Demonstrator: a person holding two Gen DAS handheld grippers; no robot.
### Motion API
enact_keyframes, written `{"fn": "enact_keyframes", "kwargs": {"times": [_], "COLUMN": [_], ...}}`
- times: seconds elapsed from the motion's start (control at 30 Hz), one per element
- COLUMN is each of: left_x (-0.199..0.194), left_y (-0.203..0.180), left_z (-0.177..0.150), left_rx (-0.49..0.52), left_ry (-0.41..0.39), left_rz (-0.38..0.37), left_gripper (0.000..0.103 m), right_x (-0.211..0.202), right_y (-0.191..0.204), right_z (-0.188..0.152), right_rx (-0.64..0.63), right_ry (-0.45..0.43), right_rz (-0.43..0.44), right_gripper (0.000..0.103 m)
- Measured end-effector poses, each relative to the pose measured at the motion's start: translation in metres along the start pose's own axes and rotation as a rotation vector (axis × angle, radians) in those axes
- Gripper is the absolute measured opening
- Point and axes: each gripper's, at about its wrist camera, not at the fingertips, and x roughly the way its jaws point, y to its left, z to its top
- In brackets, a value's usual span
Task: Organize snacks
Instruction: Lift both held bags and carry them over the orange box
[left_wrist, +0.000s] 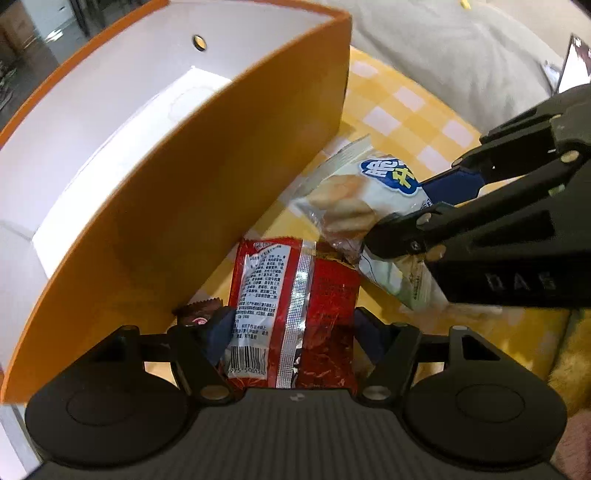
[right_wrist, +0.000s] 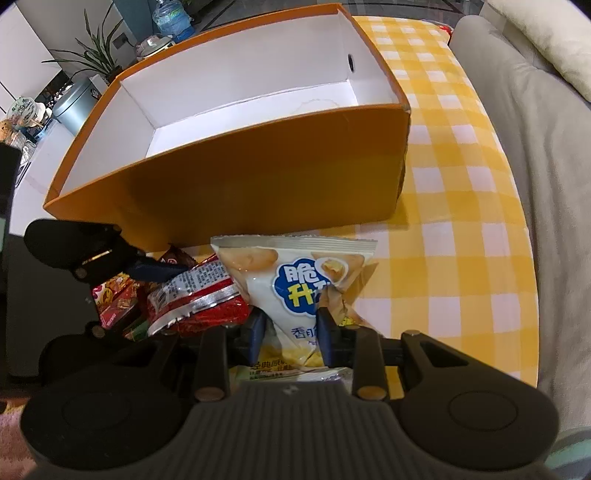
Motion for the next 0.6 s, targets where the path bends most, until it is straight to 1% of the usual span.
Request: {"fn": "enact_keyframes", "kwargs": {"times": [0.13, 0.27, 0.47, 0.6], "left_x": [-0.027, -0.067, -0.130, -0.161], "left_y": [0.001, 0.003, 0.007, 0.018], "left_z": [-0.005, -0.016, -0.035, -0.037], "left_rx": [-0.071, -0.144, -0.215, -0.241], "left_ry": [-0.053, -0.137, -0.283, -0.353], "left_rz": [0.023, 0.048, 0.088, 0.148], "left_gripper": [0.080, 0.080, 0.080, 0.080], "right_x": [-0.019, -0.043, -0.078, -0.093], "right_y": [0.001, 0.008, 0.023, 0.035], "right_z": [0.003, 0.006, 0.011, 0.021], "right_rx": [-0.004, -0.026, -0.071, -0.098], "right_ry": [-0.040, -0.090, -0.167, -0.198], "right_rz": [-0.011, -0.026, -0.026, -0.008], "right_gripper": [0.026, 0.026, 0.026, 0.026]}}
